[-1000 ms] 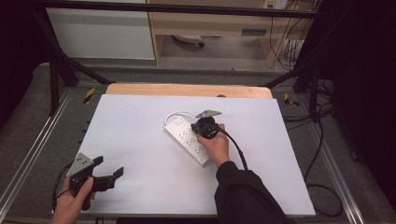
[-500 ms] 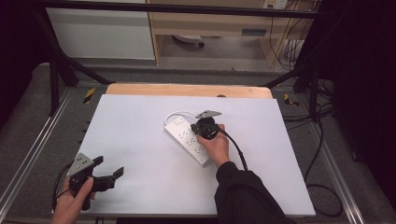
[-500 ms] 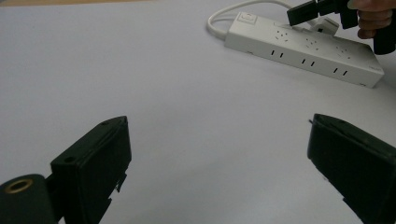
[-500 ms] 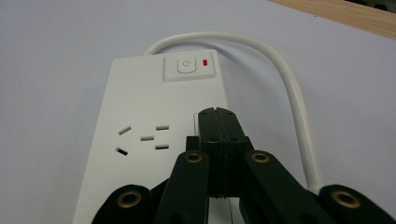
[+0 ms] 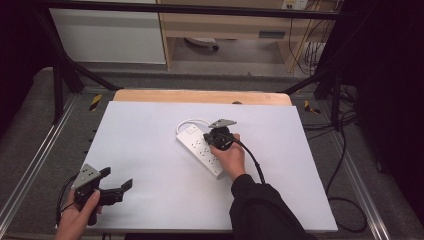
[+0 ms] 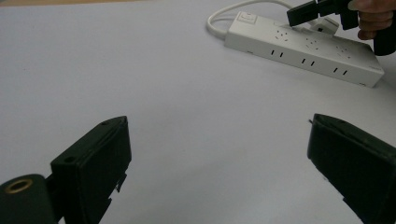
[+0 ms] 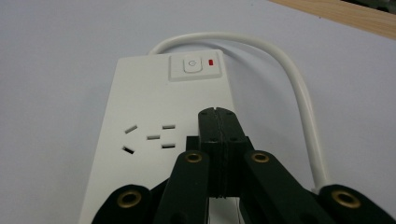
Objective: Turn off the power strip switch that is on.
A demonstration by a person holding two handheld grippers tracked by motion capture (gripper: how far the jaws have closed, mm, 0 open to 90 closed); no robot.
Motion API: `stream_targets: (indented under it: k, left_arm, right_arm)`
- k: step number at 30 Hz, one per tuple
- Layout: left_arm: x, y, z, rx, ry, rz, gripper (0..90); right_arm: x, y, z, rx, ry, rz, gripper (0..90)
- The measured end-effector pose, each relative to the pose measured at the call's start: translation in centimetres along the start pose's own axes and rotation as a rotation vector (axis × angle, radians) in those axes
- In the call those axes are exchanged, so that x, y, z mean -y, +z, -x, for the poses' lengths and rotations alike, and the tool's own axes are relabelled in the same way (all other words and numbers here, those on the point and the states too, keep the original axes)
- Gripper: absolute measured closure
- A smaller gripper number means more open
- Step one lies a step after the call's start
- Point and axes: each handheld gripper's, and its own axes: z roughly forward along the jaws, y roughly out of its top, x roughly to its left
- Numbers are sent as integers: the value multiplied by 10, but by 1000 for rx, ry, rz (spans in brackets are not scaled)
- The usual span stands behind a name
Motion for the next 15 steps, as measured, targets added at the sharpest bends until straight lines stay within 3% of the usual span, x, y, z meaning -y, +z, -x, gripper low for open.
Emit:
stream_targets:
  k: [15]
  left_arm:
    - [0,0,0,1,1,0,61]
  right_arm:
    - [1,0,0,1,1,4,900]
